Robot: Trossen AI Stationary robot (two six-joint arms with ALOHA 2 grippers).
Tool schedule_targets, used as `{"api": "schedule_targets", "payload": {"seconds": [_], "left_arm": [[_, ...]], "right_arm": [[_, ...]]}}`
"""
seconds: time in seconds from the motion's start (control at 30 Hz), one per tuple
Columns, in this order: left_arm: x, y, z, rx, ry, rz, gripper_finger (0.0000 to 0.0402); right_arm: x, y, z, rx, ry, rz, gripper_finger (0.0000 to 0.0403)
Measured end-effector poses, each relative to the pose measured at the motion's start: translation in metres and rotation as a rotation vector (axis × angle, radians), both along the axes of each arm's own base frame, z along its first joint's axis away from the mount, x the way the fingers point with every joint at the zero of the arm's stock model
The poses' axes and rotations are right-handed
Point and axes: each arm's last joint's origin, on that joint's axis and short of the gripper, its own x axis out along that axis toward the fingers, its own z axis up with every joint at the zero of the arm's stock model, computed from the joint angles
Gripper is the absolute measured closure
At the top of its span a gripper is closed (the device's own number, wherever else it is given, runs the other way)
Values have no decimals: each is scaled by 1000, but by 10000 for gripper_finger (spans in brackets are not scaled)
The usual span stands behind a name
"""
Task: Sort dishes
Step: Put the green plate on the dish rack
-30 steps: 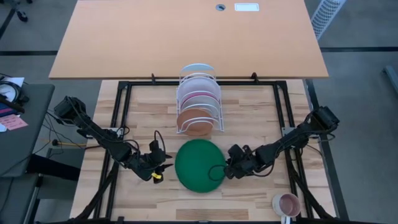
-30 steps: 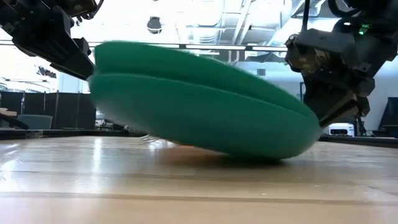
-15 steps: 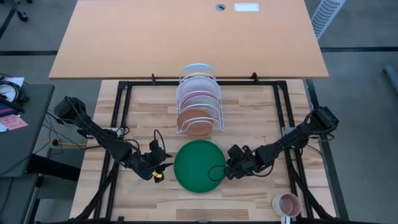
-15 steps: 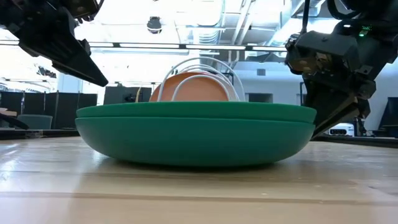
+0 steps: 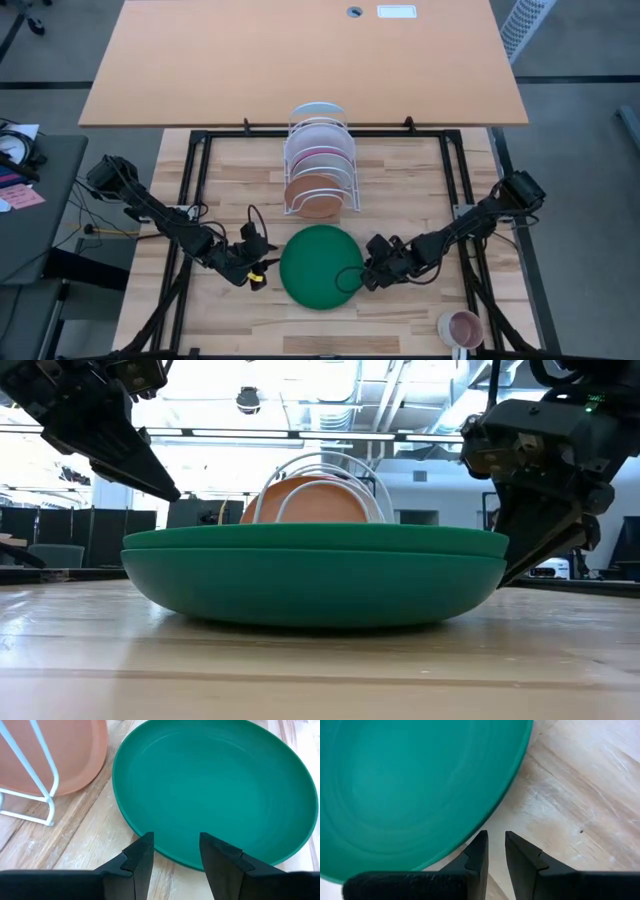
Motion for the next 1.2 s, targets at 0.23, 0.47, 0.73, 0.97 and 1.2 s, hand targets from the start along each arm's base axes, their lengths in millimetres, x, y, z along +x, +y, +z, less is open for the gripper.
{"api": "schedule_targets", "payload": {"seconds": [0.23, 0.47, 0.73, 0.97, 1.2], "left_arm": [[1, -1, 1, 29, -8, -29, 249], [6, -4, 7, 44, -46, -118, 249], [9, 4, 5, 49, -32, -84, 249], [11, 7, 5, 56, -31, -75, 249], [10, 7, 5, 56, -31, -76, 249]], "right_arm": [[0, 1, 0, 25, 14, 24, 333], [-1, 6, 0, 60, 20, 55, 333], [5, 9, 9, 60, -4, 75, 333], [16, 15, 25, 51, -59, 127, 333], [17, 16, 27, 49, -64, 129, 333]]}}
